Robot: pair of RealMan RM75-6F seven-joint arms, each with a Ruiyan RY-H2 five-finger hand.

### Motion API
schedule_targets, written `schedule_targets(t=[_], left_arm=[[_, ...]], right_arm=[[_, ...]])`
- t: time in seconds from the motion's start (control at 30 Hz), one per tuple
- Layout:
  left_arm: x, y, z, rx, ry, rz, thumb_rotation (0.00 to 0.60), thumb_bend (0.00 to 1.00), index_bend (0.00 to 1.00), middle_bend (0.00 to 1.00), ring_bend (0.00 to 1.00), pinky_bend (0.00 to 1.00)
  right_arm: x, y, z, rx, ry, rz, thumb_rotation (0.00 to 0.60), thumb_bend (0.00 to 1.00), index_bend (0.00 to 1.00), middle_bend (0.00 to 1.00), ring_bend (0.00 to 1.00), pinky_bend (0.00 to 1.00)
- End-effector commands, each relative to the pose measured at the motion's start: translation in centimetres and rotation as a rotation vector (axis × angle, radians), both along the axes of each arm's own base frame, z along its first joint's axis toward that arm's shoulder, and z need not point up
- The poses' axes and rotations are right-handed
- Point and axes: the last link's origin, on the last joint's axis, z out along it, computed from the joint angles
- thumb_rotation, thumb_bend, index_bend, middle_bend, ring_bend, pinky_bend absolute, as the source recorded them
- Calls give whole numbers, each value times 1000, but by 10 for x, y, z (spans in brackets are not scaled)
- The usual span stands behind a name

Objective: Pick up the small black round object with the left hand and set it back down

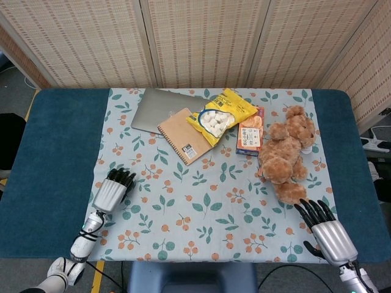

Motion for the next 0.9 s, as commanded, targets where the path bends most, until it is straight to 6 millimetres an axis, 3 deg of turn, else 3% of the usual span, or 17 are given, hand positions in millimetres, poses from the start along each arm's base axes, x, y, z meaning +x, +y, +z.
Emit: schedule_targets(t=[0.03,0.27,0.37,0.5,0.9], left_arm=[[-5,-3,0,-53,-51,43,600,463,196,313,280,348],[-5,-11,1,-148,-121,80,600,375,84,228,180,288],[-4,-14,2,-181,-111,89,600,358,14,140,103,262],[-2,-18,2,-215,-106,102,600,334,0,5,2,229],[14,-45,12,-415,-137,182,600,317,0,0,0,171]], right_arm=[[0,0,0,2,1,1,600,156,0,0,0,0],[1,1,-1,0,-1,4,600,155,0,0,0,0],[1,2,0,-3,-2,6,600,156,0,0,0,0],[1,2,0,-4,-4,7,600,156,0,0,0,0],[1,3,1,-5,-6,10,600,156,0,0,0,0]])
